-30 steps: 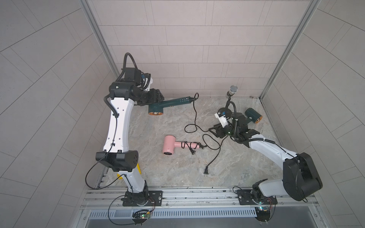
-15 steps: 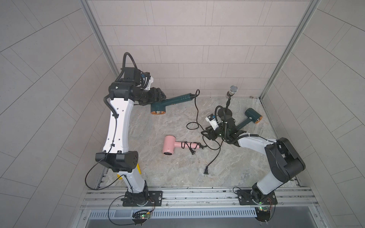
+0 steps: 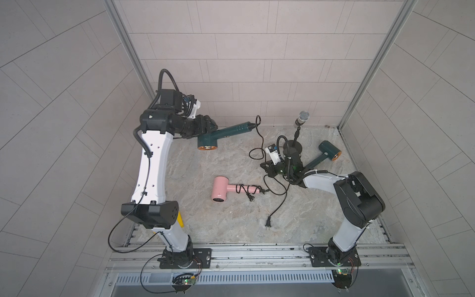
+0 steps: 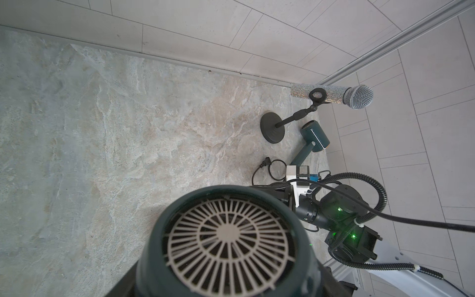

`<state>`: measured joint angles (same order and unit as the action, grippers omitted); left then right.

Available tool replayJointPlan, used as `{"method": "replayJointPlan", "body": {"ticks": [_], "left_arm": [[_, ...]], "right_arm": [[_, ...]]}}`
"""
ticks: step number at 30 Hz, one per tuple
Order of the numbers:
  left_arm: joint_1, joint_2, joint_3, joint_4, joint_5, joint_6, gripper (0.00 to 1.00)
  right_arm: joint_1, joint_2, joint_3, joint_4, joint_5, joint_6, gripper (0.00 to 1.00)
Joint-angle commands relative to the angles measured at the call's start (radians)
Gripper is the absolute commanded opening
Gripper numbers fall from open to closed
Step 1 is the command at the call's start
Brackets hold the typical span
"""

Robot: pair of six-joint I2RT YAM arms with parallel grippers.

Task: Wrap the cord around the hair dryer
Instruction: Wrap the power cord around the hair dryer.

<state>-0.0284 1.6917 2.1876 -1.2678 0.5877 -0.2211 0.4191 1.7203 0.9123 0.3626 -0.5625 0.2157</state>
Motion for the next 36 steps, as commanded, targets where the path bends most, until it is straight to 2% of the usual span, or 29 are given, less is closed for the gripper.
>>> {"method": "replayJointPlan", "body": {"ticks": [1,3,7,10,15,20,24,27,30,36], "left_arm": [[0.002,-0.02,-0.038,0.055,-0.075,-0.014,0.0],[0.002,-0.032,-0.092,0.098,-0.141,-0.031,0.0],[-0.021,-0.072,-0.265,0.264,-0.256,-0.1,0.0],[-0.069,-0.071,-0.356,0.338,-0.346,-0.112,0.0],[-0.146,-0.026,-0.447,0.399,-0.445,-0.108,0.0],[-0.216,0.01,-0.482,0.407,-0.462,-0.076,0.0],[-0.274,0.015,-0.504,0.377,-0.422,-0.001,0.0],[-0.298,-0.001,-0.515,0.298,-0.37,0.072,0.0],[-0.3,-0.053,-0.569,0.27,-0.25,0.136,0.0],[-0.296,-0.17,-0.66,0.276,-0.01,0.213,0.0]], "right_arm": [[0.013,-0.109,0.027,-0.166,0.034,-0.054,0.0],[0.036,-0.171,0.063,-0.354,0.109,-0.137,0.0],[0.119,-0.271,0.177,-0.751,0.348,-0.315,0.0],[0.195,-0.328,0.279,-0.975,0.44,-0.394,0.0],[0.315,-0.387,0.445,-1.182,0.498,-0.441,0.0],[0.368,-0.383,0.581,-1.264,0.524,-0.488,0.0],[0.35,-0.359,0.65,-1.26,0.637,-0.553,0.0],[0.278,-0.338,0.697,-1.262,0.637,-0.56,0.0],[0.179,-0.323,0.708,-1.244,0.589,-0.56,0.0],[-0.041,-0.245,0.683,-1.178,0.412,-0.498,0.0]]}}
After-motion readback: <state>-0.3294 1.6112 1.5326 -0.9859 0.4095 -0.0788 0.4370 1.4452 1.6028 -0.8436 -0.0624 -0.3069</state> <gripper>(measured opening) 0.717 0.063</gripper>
